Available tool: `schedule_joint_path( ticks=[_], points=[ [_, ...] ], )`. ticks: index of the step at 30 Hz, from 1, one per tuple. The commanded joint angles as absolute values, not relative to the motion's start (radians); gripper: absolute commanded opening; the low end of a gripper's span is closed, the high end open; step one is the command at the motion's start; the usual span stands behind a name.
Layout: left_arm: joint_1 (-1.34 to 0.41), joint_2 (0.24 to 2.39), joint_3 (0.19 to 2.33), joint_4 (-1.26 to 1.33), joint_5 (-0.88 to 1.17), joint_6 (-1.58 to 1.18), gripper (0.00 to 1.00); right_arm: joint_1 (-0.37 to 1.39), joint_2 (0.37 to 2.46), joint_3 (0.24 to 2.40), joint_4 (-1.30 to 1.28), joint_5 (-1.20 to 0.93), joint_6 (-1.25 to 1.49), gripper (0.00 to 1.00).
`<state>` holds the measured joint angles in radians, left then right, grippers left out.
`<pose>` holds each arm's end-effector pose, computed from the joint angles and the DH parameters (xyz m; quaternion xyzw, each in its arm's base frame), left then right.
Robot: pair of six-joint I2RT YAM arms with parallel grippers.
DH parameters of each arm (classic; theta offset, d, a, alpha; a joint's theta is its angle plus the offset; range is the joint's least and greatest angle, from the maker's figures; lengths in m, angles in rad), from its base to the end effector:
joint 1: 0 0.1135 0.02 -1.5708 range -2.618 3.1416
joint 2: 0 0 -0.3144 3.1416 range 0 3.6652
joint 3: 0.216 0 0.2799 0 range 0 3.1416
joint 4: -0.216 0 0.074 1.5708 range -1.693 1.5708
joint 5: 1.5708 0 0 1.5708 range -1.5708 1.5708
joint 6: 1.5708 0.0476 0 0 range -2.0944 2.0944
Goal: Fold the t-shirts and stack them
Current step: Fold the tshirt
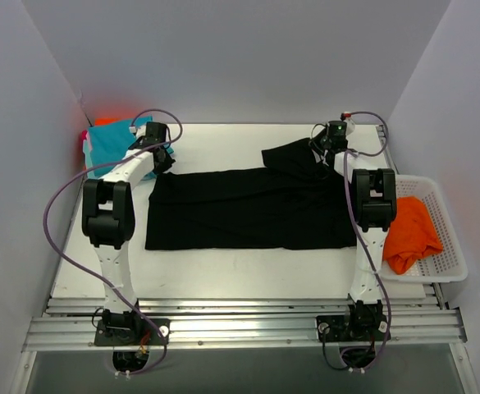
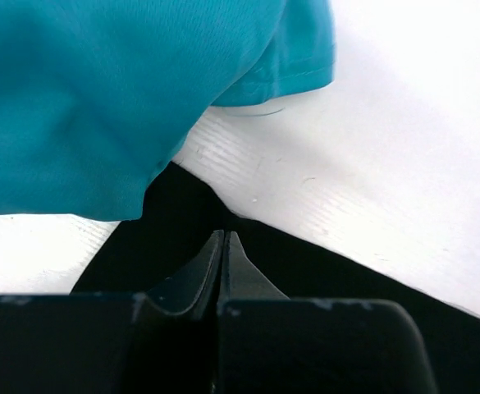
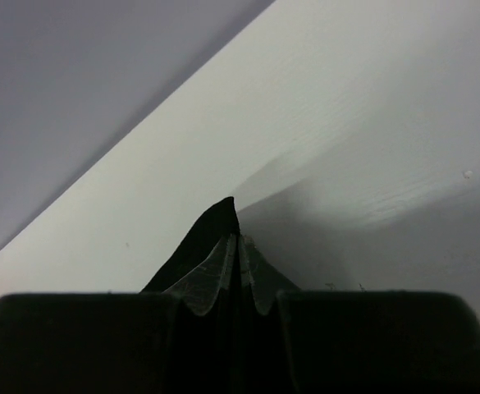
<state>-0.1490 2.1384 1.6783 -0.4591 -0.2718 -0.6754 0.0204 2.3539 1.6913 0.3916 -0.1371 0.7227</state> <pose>0.5293 -0.0665 0.2157 -0.2861 0.8951 -0.0094 0.3420 0.6107 0.0190 0.1830 0.2343 0.7601 0.2700 0.5427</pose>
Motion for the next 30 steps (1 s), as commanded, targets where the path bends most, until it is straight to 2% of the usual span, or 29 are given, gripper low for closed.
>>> schedule_joint_path(
  ticks=[1, 9, 14, 15, 17, 18, 19, 21, 30],
  points=[
    [-0.15, 2.039, 1.669, -0.387, -0.265, -0.664, 0.02, 0.032, 2.243, 1.681, 0.39, -0.112, 0.699, 0.0],
    [-0.149, 1.999, 1.635, -0.365, -0.259, -0.654, 0.02, 0.044, 2.189, 1.678, 0.368, -0.097, 0.68, 0.0],
    [-0.147, 2.072, 1.696, -0.434, -0.25, -0.664, 0.03, 0.046, 2.177, 1.667, 0.36, -0.091, 0.675, 0.0],
    [-0.147, 2.094, 1.736, -0.469, -0.249, -0.664, 0.15, 0.048, 2.177, 1.663, 0.362, -0.091, 0.675, 0.0],
    [-0.147, 2.144, 1.767, -0.494, -0.241, -0.664, 0.29, 0.046, 2.175, 1.66, 0.364, -0.091, 0.673, 0.0],
    [-0.147, 2.158, 1.781, -0.498, -0.229, -0.664, 0.42, 0.046, 2.174, 1.655, 0.364, -0.091, 0.67, 0.0],
    [-0.149, 2.167, 1.781, -0.499, -0.224, -0.664, 0.47, 0.046, 2.174, 1.654, 0.365, -0.091, 0.669, 0.0],
    [-0.149, 2.183, 1.776, -0.486, -0.219, -0.667, 0.52, 0.043, 2.175, 1.649, 0.368, -0.089, 0.669, 0.0],
    [-0.147, 2.195, 1.781, -0.48, -0.206, -0.664, 0.51, 0.034, 2.195, 1.647, 0.379, -0.095, 0.675, 0.0]
  ],
)
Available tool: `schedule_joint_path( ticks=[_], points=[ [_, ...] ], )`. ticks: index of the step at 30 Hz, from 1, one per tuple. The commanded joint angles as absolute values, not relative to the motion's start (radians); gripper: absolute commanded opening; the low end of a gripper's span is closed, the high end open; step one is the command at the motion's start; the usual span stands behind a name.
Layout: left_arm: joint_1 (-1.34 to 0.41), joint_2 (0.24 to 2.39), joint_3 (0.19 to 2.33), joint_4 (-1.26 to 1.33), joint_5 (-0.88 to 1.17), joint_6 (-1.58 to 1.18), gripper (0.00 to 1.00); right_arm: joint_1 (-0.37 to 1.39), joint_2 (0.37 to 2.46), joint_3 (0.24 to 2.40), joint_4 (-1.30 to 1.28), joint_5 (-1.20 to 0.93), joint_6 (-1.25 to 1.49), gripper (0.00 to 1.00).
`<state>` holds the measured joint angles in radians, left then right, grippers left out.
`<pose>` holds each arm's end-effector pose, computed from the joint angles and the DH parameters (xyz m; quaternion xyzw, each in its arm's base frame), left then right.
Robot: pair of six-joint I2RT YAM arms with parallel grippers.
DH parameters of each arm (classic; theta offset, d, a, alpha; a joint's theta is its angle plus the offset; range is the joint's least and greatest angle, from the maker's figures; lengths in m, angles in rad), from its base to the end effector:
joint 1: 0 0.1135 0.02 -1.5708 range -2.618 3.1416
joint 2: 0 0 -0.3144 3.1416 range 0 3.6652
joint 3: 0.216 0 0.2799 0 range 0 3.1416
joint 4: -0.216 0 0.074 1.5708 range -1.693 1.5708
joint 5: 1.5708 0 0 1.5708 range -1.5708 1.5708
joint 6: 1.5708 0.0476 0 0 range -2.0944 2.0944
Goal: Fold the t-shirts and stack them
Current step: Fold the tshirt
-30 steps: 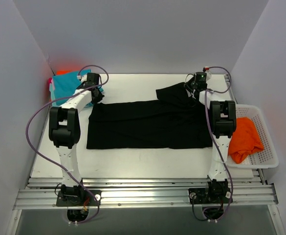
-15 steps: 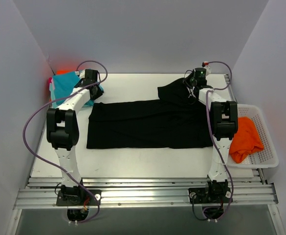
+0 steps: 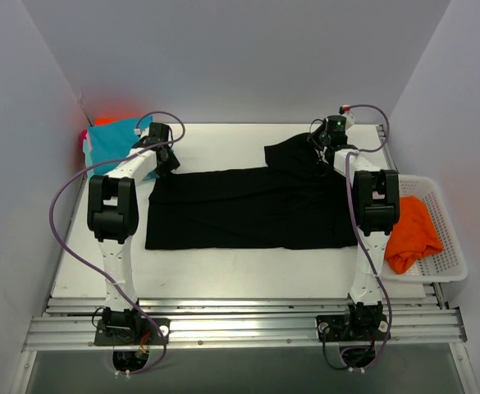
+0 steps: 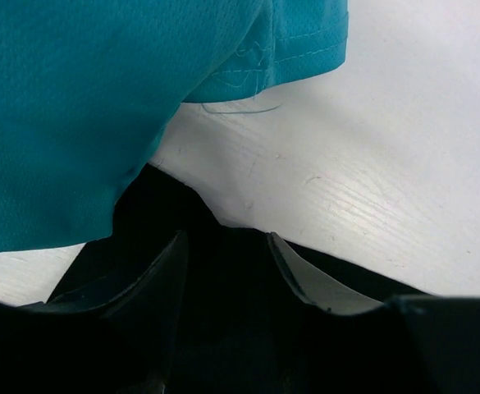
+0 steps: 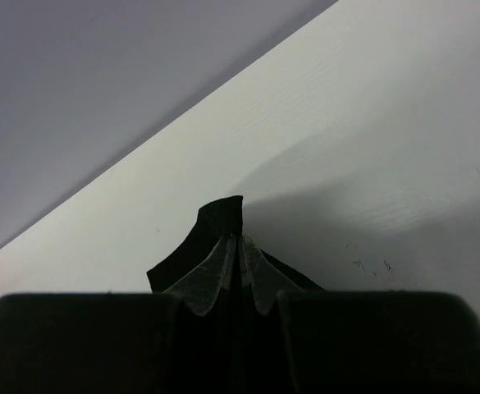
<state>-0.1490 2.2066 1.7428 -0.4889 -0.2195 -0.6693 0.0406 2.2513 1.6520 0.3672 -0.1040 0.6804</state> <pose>0.5433 -0.0711 0.1996 -0.2758 0.9065 -0.0245 0.3189 0.5948 0.0291 0.2253 0.2157 0.7536 0.2567 0.5654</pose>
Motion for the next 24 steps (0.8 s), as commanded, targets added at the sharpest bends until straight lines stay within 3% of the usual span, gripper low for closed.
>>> schedule_joint_path(
  ticks=[1, 14, 19, 21, 22, 24],
  points=[
    [-0.147, 2.198, 1.782, -0.48, -0.206, -0.663, 0.51, 0.034, 2.197, 1.646, 0.38, -0.095, 0.675, 0.0],
    [-0.147, 2.252, 1.812, -0.486, -0.195, -0.661, 0.45, 0.025, 2.235, 1.648, 0.387, -0.103, 0.68, 0.0],
    [-0.149, 2.276, 1.825, -0.488, -0.193, -0.66, 0.37, 0.02, 2.243, 1.648, 0.388, -0.104, 0.681, 0.0],
    [-0.147, 2.283, 1.827, -0.485, -0.192, -0.66, 0.31, 0.02, 2.244, 1.647, 0.39, -0.106, 0.681, 0.0],
    [-0.147, 2.289, 1.832, -0.483, -0.192, -0.661, 0.17, 0.02, 2.247, 1.647, 0.39, -0.106, 0.681, 0.0],
    [-0.147, 2.293, 1.836, -0.485, -0.195, -0.663, 0.03, 0.02, 2.25, 1.647, 0.394, -0.106, 0.681, 0.0]
  ],
)
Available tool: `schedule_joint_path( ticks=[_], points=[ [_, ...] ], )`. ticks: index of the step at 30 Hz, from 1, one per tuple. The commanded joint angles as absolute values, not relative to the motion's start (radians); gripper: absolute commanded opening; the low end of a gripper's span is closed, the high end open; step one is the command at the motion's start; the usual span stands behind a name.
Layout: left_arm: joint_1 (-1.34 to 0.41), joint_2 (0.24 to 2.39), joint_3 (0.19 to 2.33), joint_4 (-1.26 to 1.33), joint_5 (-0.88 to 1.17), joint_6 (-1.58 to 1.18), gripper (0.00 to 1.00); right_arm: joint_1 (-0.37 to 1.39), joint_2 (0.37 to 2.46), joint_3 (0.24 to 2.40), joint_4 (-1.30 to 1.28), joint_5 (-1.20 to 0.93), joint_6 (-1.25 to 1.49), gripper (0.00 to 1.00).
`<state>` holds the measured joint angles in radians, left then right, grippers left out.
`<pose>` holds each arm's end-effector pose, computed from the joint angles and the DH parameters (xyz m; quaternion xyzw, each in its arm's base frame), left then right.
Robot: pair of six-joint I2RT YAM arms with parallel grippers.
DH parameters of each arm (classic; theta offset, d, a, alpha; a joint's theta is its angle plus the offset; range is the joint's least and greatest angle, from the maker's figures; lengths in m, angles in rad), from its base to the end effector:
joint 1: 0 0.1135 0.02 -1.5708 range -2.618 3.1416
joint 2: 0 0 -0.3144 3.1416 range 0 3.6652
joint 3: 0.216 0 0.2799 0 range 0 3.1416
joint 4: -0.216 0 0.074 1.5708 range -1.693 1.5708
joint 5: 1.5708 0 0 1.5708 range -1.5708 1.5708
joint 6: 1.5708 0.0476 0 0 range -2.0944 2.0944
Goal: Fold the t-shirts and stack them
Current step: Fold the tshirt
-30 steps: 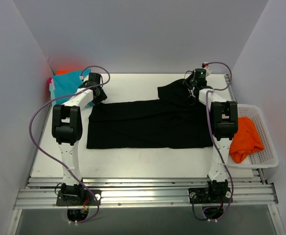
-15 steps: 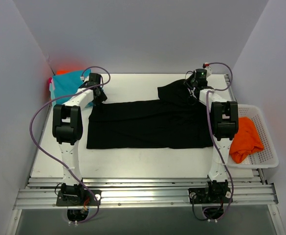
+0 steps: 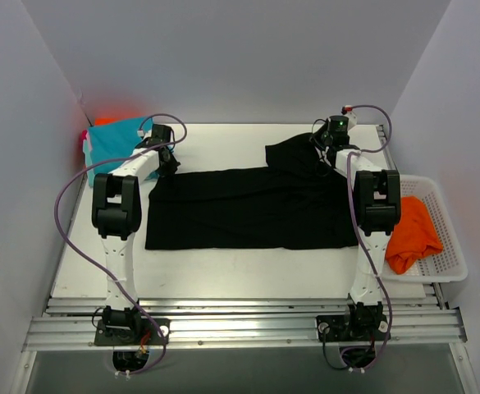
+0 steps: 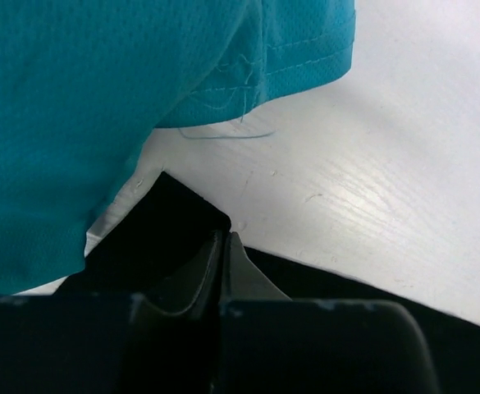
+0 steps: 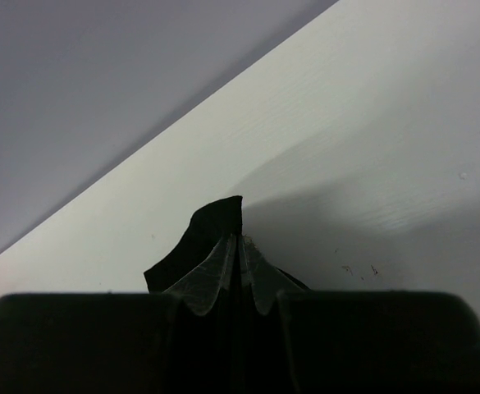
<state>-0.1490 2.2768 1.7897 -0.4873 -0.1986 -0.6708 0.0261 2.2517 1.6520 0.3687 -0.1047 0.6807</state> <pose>0.5566 -0.0741 0.1780 -0.2735 0.9115 -0.0296 0.3059 0.5952 0.0205 0.2252 0.2209 0.7517 0.2531 0.5675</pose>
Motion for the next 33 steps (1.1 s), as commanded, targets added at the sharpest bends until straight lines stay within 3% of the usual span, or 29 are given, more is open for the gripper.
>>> schedule_joint_path(
  ticks=[1, 21, 33],
  points=[
    [-0.147, 2.298, 1.838, -0.482, -0.196, -0.663, 0.02, 0.018, 2.25, 1.646, 0.396, -0.106, 0.681, 0.0],
    [-0.149, 2.209, 1.95, -0.483, -0.172, -0.612, 0.02, 0.014, 2.151, 1.747, 0.354, -0.137, 0.663, 0.0],
    [-0.15, 1.976, 1.757, -0.434, -0.189, -0.594, 0.02, 0.014, 1.91, 1.582, 0.371, -0.137, 0.641, 0.0]
  ],
)
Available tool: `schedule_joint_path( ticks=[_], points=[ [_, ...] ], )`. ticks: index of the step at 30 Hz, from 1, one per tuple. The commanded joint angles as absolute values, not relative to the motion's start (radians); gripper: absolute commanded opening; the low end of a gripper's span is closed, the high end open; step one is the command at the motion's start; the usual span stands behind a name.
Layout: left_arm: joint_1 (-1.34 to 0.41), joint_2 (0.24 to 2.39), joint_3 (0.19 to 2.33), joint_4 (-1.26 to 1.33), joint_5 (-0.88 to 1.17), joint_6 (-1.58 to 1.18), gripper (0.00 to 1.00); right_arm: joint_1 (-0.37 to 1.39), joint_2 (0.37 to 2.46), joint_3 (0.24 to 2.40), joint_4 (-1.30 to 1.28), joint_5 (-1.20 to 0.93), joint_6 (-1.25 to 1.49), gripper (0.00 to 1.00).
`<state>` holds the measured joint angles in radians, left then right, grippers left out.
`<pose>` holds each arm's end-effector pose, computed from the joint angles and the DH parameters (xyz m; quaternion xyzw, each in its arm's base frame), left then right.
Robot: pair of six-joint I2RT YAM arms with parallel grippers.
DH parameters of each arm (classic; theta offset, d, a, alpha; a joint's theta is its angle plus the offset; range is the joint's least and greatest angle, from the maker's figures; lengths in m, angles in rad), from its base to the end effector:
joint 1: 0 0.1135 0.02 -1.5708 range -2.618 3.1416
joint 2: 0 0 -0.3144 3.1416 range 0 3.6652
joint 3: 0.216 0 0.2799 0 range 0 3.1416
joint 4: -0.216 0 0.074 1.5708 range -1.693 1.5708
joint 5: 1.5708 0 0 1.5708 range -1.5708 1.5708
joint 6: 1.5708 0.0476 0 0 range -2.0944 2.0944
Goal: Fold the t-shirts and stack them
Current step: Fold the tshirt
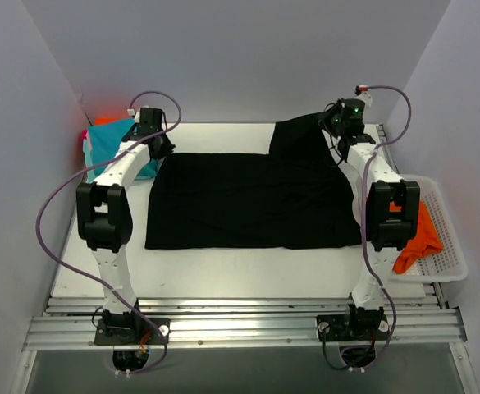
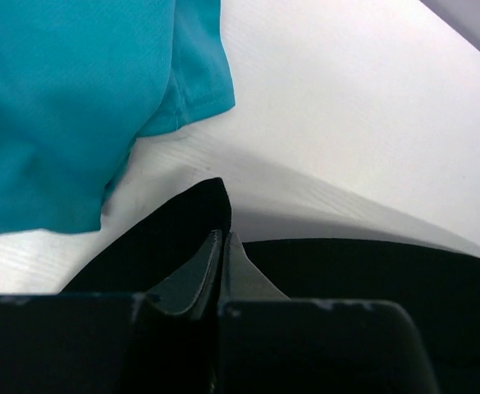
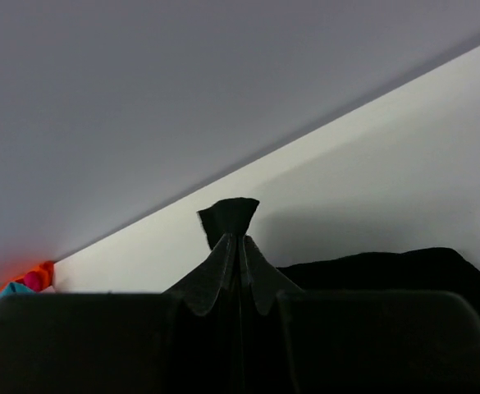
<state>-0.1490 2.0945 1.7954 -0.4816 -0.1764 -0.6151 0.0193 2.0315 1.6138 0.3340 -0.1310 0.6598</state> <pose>0.5373 -0.0722 0.2775 -0.2453 0.8867 -0.0675 0.3860 0.5545 0.0169 0.3289 0.1892 0.7111 0.2704 0.6208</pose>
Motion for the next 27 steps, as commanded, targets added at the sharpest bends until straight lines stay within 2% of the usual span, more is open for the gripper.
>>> schedule_joint_path(
  ticks=[1, 11, 17, 20, 25, 26, 27],
  points=[
    [-0.15, 1.956, 1.738, -0.428, -0.187, -0.594, 0.02, 0.012, 1.893, 1.566, 0.371, -0.138, 0.641, 0.0],
    [-0.152, 1.714, 1.45, -0.371, -0.192, -0.609, 0.02, 0.012, 1.62, 1.283, 0.376, -0.121, 0.627, 0.0],
    [-0.172, 1.546, 1.209, -0.324, -0.233, -0.632, 0.02, 0.014, 1.393, 1.024, 0.358, -0.095, 0.624, 0.0],
    [-0.192, 1.45, 1.06, -0.29, -0.28, -0.66, 0.02, 0.015, 1.182, 0.873, 0.295, -0.011, 0.629, 0.0],
    [-0.235, 1.298, 0.862, -0.267, -0.348, -0.765, 0.02, 0.018, 1.006, 0.706, 0.14, 0.173, 0.675, 0.0],
    [-0.259, 1.267, 0.812, -0.258, -0.377, -0.779, 0.06, 0.018, 0.979, 0.69, 0.106, 0.201, 0.693, 0.0],
    [-0.271, 1.256, 0.793, -0.253, -0.399, -0.805, 0.14, 0.018, 0.97, 0.675, 0.097, 0.242, 0.702, 0.0]
  ],
)
